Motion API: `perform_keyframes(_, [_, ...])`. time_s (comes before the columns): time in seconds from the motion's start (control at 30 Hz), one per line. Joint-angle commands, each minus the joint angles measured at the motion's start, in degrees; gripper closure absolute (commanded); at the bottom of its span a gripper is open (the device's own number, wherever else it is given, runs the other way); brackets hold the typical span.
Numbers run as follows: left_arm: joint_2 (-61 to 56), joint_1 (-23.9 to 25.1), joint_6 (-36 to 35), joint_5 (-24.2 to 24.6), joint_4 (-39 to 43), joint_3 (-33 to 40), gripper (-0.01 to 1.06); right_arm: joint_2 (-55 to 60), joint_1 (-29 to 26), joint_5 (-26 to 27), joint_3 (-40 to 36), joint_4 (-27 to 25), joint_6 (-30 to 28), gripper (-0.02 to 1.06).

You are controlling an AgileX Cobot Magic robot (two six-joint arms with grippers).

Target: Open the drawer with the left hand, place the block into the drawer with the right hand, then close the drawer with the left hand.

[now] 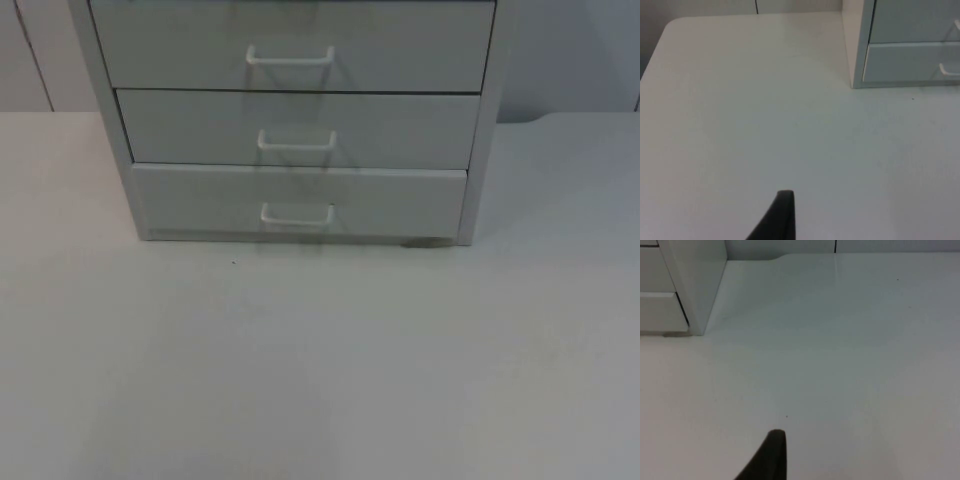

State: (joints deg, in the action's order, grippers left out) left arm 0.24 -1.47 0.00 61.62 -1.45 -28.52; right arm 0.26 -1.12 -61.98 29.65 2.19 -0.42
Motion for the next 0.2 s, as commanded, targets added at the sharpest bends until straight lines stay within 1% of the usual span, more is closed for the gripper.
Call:
perform_keyframes(0.0, [-0.24, -0.20, 0.00, -0.04, -0.65, 0.25, 0.00, -0.26, -0.29, 0.25, -0.14, 0.03, -0.07, -0.01])
perform_keyframes(0.1, [-0.24, 0.86, 0.00, -0.04, -0.65, 0.25, 0.00, -0.26, -0.29, 0.25, -0.14, 0.03, -0.07, -0.01])
perform_keyframes(0.17, [-0.24, 2.94, 0.00, -0.04, -0.65, 0.25, 0.00, -0.26, -0.29, 0.25, -0.14, 0.03, -0.07, -0.01])
